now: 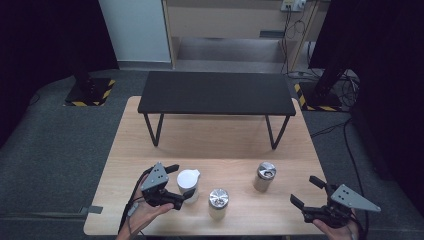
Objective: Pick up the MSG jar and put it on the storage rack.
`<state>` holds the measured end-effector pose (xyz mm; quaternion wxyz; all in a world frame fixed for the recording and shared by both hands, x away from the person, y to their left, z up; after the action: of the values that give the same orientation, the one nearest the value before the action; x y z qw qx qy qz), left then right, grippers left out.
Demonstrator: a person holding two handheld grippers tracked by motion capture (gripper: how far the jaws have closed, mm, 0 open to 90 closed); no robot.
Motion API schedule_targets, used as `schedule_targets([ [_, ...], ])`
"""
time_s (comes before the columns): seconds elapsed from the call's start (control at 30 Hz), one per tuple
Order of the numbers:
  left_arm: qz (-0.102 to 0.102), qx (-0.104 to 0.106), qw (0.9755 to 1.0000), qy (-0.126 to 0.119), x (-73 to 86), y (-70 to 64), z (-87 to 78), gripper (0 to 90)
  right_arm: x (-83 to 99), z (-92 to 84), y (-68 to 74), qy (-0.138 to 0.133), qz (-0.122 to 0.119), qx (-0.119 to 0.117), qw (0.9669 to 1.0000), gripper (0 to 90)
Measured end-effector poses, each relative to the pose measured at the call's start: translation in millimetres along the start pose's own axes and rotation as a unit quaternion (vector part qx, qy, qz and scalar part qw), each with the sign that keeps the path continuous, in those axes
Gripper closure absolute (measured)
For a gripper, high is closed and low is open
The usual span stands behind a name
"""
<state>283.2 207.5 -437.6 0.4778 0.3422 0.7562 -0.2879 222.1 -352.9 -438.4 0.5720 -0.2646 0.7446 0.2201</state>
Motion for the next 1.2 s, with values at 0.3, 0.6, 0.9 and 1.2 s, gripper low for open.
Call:
schedule_targets([
  [0.3, 0.001, -0.001, 0.9999, 0.011, 6.5, 0.0, 10.8, 5.6, 0.1, 0.1, -0.2, 0.000, 0.000, 0.000, 1.0000, 5.0],
  [0.6, 0.011, -0.012, 0.9998, 0.015, 11.9, -1.8, 16.0, 11.8, 0.3, 0.2, -0.2, -0.001, 0.000, 0.000, 1.0000, 5.0],
  [0.9, 0.014, -0.012, 0.9998, 0.005, 14.4, -1.3, 16.2, 27.6, 0.3, -0.1, 0.0, -0.002, -0.001, 0.000, 1.0000, 5.0],
  [1.2, 0.012, -0.013, 0.9998, 0.003, 14.0, -1.7, 15.6, 29.4, 0.2, -0.3, 0.2, -0.002, -0.001, 0.000, 1.0000, 5.0],
])
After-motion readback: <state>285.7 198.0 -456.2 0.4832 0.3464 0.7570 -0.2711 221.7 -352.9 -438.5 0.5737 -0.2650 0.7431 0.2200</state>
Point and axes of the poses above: each handheld gripper's, and its own axes: z roughly forward along the jaws, x roughly out of its underside, y roughly to its left, the point moved 9 cm from there along z, roughly forward along the jaws, and after that the axes turned 3 degrees about -z, right-handed, at the moved point
